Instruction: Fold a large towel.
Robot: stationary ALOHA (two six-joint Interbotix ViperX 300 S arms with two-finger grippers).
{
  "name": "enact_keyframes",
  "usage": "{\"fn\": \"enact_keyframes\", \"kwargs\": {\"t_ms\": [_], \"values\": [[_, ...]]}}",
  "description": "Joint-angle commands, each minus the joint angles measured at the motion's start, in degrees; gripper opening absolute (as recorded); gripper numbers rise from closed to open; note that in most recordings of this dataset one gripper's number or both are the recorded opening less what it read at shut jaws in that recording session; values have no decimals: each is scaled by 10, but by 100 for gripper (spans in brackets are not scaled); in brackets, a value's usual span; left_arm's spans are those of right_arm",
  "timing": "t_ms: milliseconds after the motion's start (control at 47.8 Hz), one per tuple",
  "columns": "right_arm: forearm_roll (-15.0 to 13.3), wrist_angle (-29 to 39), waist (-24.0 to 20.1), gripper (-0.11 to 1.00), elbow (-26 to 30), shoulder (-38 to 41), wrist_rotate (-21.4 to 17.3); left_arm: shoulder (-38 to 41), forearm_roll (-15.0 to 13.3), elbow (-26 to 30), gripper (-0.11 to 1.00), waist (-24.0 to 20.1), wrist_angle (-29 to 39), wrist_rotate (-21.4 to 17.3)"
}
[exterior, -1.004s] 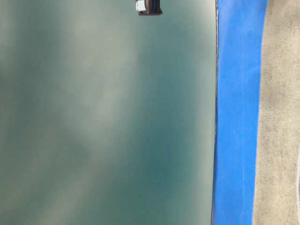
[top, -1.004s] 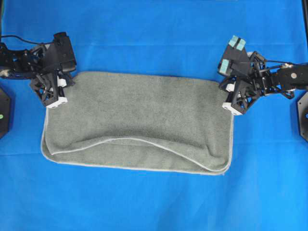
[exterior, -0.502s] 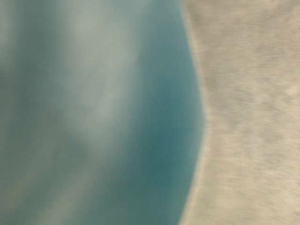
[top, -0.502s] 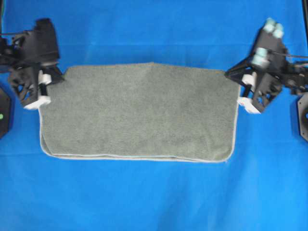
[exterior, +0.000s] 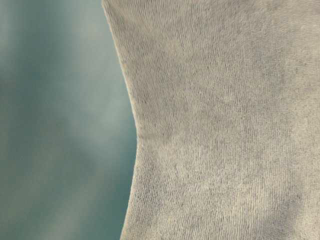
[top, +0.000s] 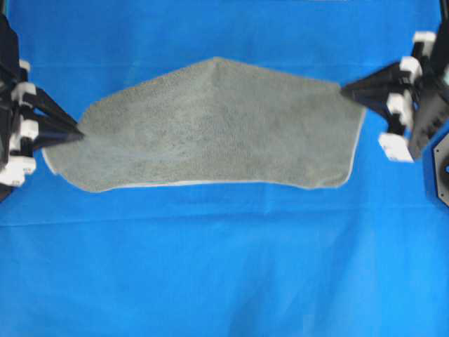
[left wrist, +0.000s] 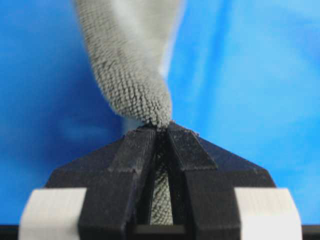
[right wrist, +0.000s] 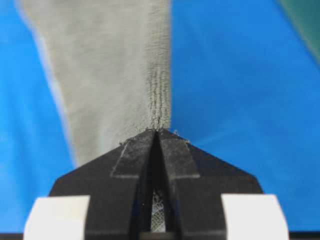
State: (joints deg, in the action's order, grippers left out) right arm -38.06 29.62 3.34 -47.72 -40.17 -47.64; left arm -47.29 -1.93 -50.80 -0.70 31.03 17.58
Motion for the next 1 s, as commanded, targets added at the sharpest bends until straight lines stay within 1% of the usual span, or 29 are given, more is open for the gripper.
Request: {"fn": "enact_keyframes", "kwargs": {"t_ms": [0,105,188,272,377,397,544,628,732,837,983], "values": [[-7,-4,52,2,30,11,-1,16,0,15,4,44,-51,17],[-9,-13,118,2,54,36,0,52,0,24,4,108,-120,32],[-11,-35,158,2,76,56,5,87,0,39,4,151,-169,34],[-17,-69,180,2,96,76,8,131,0,64,4,185,-209,35],[-46,-116,200,2,122,104,7,195,1,116,4,220,-229,34],[-50,-122,206,2,127,109,7,215,1,134,4,226,-229,34],[-64,-149,247,2,165,155,7,300,2,219,4,249,-226,33],[-65,-149,253,2,179,171,7,343,2,265,4,259,-221,33],[-65,-151,253,2,182,176,7,395,3,332,4,270,-214,33],[-65,-140,253,2,171,158,8,442,4,388,4,272,-211,32],[-65,-100,253,2,127,80,7,520,4,474,4,270,-208,32]]}}
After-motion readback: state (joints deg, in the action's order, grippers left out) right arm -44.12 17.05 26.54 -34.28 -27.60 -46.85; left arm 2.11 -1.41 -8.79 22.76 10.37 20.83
